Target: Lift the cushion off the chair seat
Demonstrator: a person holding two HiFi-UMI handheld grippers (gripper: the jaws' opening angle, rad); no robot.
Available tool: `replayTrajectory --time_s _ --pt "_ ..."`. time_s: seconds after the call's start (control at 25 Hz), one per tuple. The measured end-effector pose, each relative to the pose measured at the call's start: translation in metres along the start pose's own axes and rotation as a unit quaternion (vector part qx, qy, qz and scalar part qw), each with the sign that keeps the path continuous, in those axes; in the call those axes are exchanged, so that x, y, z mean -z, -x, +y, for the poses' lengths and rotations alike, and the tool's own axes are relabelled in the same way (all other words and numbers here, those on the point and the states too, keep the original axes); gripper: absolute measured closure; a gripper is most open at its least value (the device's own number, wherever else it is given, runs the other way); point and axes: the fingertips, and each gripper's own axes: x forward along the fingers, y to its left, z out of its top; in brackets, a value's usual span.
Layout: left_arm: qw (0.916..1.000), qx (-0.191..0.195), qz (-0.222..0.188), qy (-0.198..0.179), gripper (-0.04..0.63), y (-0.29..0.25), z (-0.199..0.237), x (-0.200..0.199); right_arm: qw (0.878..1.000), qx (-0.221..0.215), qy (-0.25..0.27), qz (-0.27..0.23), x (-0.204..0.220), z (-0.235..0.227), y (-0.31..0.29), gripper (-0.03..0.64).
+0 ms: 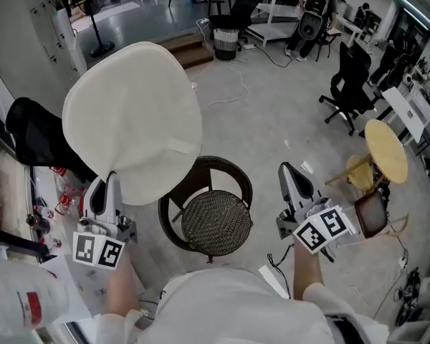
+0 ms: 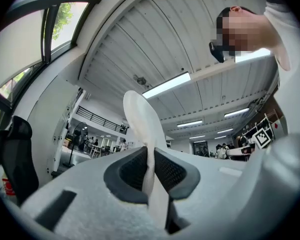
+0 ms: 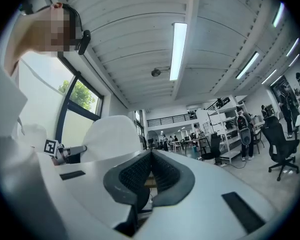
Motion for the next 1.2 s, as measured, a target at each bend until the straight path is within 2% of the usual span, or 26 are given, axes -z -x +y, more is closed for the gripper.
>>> replayTrajectory --time_s 0.32,0.56,0.72,0.88,1.2 --pt "0.9988 -0.038 -0.029 -0.004 0.557 0.039 0.005 -0.031 0.999 0.033 0.02 -0.004 -0.007 -0.015 0.023 0.615" --pt "0.9971 -0.071 -0.02 -0.019 0.557 0.07 0.007 -0.03 0.997 0.062 0.049 0.002 -0.015 -0.025 0.045 0.615" --pt "0.9961 -0.087 0.002 -0.016 0.557 0.084 0.001 -0.017 0.995 0.074 0.066 0.01 -0.024 -0.033 0.058 0.615" --pt "0.9965 -0.082 0.005 -0.013 0.557 0.082 -0.005 -0.016 0.994 0.079 0.071 0.011 -0.032 -0.038 0.066 0.615" --pt "0.9976 -0.068 -0.008 -0.013 0.557 0.078 -0.01 -0.022 0.996 0.06 0.061 0.035 -0.012 -0.014 0.062 0.615"
